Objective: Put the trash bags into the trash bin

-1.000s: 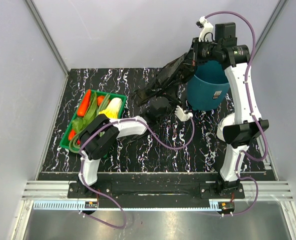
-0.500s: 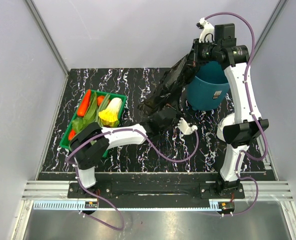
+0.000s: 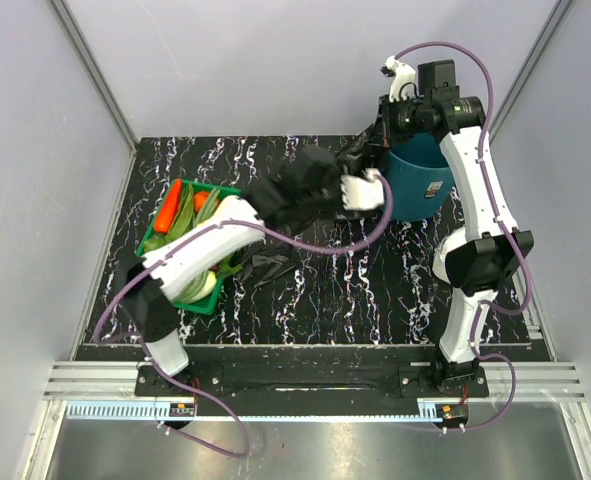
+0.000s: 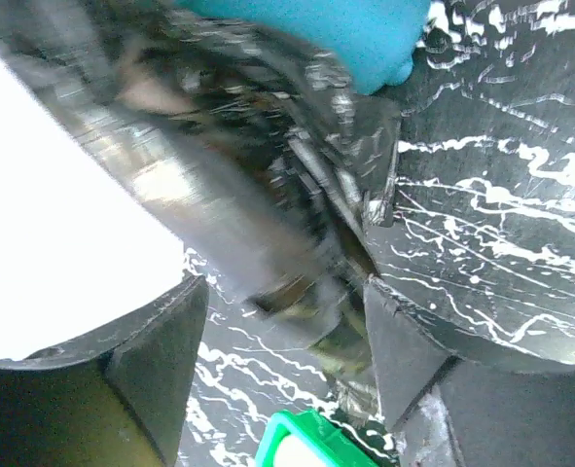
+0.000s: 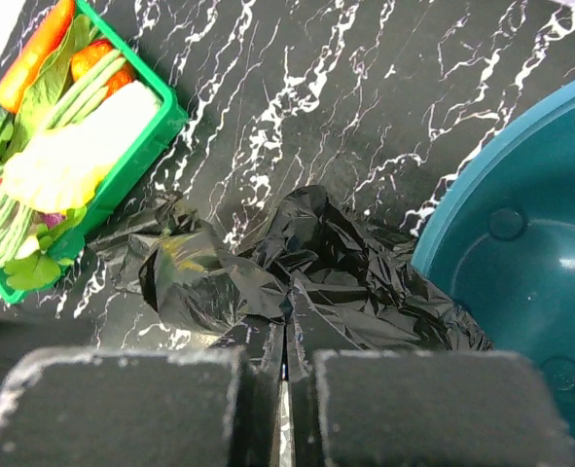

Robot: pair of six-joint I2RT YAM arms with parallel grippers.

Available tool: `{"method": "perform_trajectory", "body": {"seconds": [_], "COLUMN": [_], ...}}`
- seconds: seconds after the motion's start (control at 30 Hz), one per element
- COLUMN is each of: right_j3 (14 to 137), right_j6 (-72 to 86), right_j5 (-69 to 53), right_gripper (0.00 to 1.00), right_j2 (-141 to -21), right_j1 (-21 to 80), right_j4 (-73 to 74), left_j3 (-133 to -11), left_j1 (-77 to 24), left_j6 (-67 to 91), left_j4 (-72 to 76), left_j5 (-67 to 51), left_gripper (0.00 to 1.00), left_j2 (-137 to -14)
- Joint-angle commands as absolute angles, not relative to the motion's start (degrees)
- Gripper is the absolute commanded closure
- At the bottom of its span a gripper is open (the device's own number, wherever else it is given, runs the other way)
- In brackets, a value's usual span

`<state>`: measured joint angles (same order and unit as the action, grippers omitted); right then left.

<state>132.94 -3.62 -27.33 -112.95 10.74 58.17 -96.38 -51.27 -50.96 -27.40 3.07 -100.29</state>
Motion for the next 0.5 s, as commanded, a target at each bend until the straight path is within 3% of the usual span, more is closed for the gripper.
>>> {"method": "perform_trajectory", "body": {"seconds": [0.0, 0.23, 0.47], "right_j3": [131.5, 131.1, 131.0], "right_j6": [-8.5, -10.3, -11.2], "right_j5": [-32.2, -37.7, -42.8], "right_gripper": [1.00, 1.00, 1.00], "right_j2": [-108.4, -106.3, -105.6], "right_j1": [10.5, 10.5, 10.5], "right_j4": [56.3, 56.4, 56.3], "left_j3": [-103.3, -105.4, -105.1], "left_j1": [-42.7, -30.8, -29.0], "left_j6": [-34.2, -25.1, -14.8], "left_j4": [-38.9, -37.8, -34.5], "left_j5": [-17.5, -34.6, -46.0], "left_gripper": [0.24, 0.06, 0.01], "left_j2": [-94.3, -94.6, -97.9]}}
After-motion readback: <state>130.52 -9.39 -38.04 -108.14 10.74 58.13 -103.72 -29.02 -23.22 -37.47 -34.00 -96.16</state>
